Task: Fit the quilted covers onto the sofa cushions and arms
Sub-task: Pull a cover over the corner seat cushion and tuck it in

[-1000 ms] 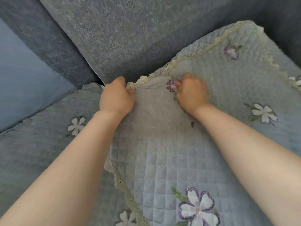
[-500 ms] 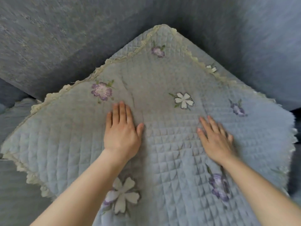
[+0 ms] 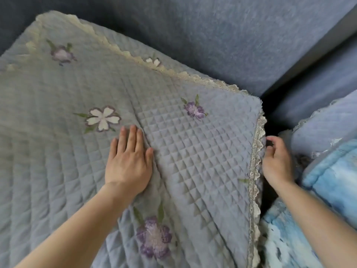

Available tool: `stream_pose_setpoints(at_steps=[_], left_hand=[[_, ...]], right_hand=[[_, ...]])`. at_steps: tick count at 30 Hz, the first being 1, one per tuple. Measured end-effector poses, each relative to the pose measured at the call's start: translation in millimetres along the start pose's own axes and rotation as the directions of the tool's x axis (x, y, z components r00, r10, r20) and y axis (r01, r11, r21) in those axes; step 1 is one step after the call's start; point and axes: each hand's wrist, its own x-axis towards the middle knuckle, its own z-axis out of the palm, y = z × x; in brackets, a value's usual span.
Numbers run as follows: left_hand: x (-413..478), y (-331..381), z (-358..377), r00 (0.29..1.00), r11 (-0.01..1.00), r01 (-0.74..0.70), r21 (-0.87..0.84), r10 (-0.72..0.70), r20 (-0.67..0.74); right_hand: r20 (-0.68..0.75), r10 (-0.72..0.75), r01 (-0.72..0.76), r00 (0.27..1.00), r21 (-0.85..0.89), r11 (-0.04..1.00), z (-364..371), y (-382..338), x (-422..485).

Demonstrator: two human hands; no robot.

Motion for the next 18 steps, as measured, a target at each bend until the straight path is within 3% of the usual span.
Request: stream_pose_setpoints(at_steps=[2, 3, 6, 8, 12, 15, 17, 18], left_hand=[[11, 13, 8, 0.999, 0.999, 0.038, 0.012, -0.037, -0.015], [16, 18, 11, 0.999, 0.998, 0.048, 0.030, -0.047, -0.023], [23, 25, 10, 0.995, 0.994, 0.092, 0.066, -0.090, -0.030], [30, 34, 10, 0.991, 0.988, 0.136, 0.079, -0.134, -0.021], [52, 64, 15, 0.972, 0.967, 0.235, 0.098, -0.236, -0.002], [67, 80, 22, 0.971, 0.962, 0.239, 0.133, -0.238, -0.024], [74, 84, 25, 0.982, 0.973, 0.186, 0.136, -0.182, -0.040], [76, 84, 27, 0.986, 0.978, 0.164, 0.127, -0.159, -0.048]], right_hand=[[0.011, 0.313, -0.306, 0.950, 0.246, 0.920, 3, 10, 24], [0.111, 0.413, -0.427, 0.904, 0.289, 0.857, 8, 14, 33], [0.467, 0.481, -0.635, 0.742, 0.259, 0.728, 33, 7, 49], [0.471, 0.456, -0.614, 0.756, 0.266, 0.744, 46, -1, 56], [0.347, 0.479, -0.577, 0.806, 0.281, 0.767, 47, -8, 70], [0.405, 0.542, -0.665, 0.736, 0.284, 0.690, 43, -16, 86], [0.265, 0.458, -0.512, 0.849, 0.193, 0.837, 47, -28, 90], [0.198, 0.322, -0.354, 0.926, 0.150, 0.923, 48, -36, 87]])
